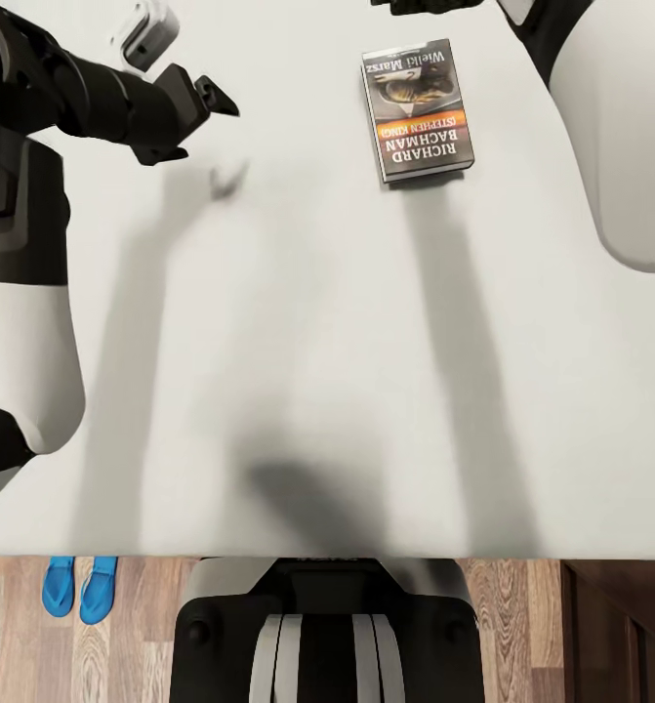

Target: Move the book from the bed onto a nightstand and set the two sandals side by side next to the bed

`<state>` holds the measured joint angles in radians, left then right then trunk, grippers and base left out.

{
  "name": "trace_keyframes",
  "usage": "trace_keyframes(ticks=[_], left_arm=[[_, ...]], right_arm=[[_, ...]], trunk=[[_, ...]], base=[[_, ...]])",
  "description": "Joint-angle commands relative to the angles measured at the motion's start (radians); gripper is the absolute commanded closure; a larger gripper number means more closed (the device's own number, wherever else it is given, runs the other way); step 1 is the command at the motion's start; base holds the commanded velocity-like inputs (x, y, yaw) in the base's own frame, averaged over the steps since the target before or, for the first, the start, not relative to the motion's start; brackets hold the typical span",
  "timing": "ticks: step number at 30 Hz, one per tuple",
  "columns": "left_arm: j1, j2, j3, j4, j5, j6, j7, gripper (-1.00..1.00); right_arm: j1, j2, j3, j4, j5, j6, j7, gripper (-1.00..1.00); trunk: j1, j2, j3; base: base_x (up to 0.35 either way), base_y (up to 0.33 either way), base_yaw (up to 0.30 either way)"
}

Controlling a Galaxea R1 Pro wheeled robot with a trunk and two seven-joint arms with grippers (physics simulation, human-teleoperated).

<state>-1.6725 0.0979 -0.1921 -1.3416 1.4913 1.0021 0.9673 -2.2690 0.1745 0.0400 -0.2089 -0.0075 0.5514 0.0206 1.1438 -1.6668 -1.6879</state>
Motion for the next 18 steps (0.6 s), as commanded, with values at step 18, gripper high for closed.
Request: trace_keyframes(ticks=[18], left_arm=[[0.037, 0.001, -0.009, -0.062, 0.106, -0.018, 0.112, -1.00]], right_arm=[[0.102, 0.000, -0.014, -0.102, 0.000, 0.071, -0.060, -1.00]], trunk=[[0.000, 0.000, 0.000]], base=[[0.000, 0.000, 0.000]])
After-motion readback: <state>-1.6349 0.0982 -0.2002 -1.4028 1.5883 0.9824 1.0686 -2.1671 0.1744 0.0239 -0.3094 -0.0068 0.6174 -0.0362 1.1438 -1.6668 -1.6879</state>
